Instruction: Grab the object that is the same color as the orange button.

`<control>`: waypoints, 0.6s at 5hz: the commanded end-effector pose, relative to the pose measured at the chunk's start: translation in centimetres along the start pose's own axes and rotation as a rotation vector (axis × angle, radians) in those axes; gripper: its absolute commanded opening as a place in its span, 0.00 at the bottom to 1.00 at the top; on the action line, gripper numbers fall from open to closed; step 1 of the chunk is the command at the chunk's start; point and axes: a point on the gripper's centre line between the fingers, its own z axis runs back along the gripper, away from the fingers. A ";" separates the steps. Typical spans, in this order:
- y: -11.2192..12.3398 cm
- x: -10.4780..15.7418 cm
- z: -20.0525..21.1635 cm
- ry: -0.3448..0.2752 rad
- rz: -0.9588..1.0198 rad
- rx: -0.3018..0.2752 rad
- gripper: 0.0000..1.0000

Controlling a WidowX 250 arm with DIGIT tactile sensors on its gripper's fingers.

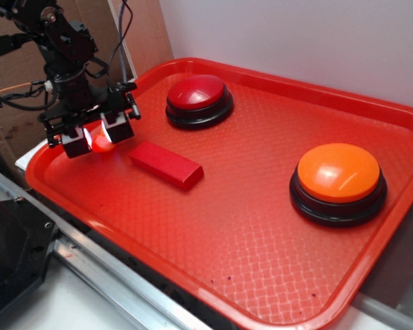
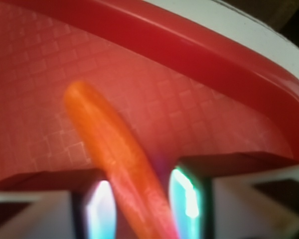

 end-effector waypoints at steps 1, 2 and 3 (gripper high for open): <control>-0.2 0.5 0.1 0.000 0.000 -0.012 0.00; -0.6 0.3 1.2 -0.005 -0.082 -0.010 0.00; -0.7 0.2 4.8 0.043 -0.194 -0.011 0.00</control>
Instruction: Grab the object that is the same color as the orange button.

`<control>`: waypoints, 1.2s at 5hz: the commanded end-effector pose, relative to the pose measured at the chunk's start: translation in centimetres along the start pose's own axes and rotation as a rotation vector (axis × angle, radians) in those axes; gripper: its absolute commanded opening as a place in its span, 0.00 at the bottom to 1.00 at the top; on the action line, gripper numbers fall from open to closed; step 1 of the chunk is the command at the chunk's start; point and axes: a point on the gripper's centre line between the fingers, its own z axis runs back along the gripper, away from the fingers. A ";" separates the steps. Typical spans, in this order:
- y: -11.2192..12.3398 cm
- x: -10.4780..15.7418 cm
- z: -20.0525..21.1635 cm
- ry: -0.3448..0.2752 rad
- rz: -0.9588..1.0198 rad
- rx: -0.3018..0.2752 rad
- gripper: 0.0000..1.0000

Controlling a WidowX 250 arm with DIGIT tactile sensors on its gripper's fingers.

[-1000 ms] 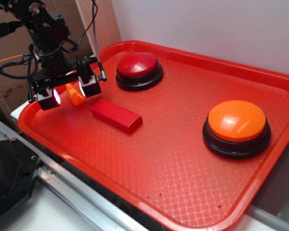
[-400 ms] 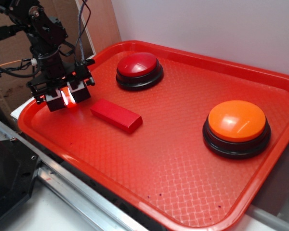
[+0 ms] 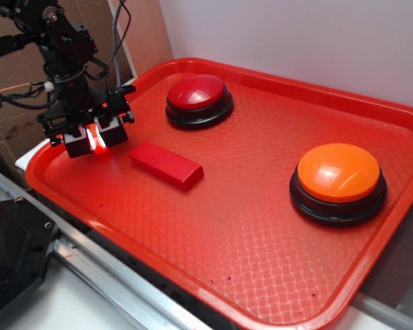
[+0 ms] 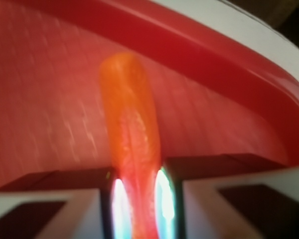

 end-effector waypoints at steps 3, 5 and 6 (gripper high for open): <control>-3.1 -2.2 14.0 0.153 -0.658 -0.092 0.00; -4.9 -7.1 18.1 0.040 -0.857 -0.108 0.00; -4.9 -8.1 18.6 0.014 -0.879 -0.120 0.00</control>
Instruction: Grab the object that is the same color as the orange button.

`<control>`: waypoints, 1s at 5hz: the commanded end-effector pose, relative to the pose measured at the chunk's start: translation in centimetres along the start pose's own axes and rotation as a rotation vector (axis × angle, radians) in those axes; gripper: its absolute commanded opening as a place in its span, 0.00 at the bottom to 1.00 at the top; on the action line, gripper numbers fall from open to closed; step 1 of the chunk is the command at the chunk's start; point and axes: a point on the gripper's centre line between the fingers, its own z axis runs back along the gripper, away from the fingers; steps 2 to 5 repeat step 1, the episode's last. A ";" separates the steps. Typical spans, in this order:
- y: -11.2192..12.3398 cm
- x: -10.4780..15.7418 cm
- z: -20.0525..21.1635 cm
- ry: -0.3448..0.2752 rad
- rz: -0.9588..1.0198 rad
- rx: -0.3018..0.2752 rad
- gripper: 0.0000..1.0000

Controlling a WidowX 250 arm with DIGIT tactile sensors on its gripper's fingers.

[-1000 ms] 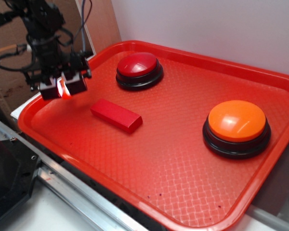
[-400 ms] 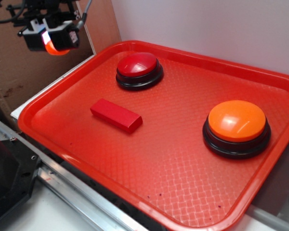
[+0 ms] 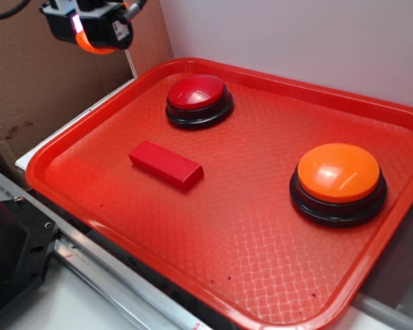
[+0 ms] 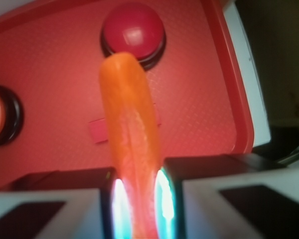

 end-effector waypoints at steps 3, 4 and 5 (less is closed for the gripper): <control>-0.1 -0.3 1.1 -0.055 -0.010 -0.041 0.00; -0.1 -0.3 1.1 -0.055 -0.010 -0.041 0.00; -0.1 -0.3 1.1 -0.055 -0.010 -0.041 0.00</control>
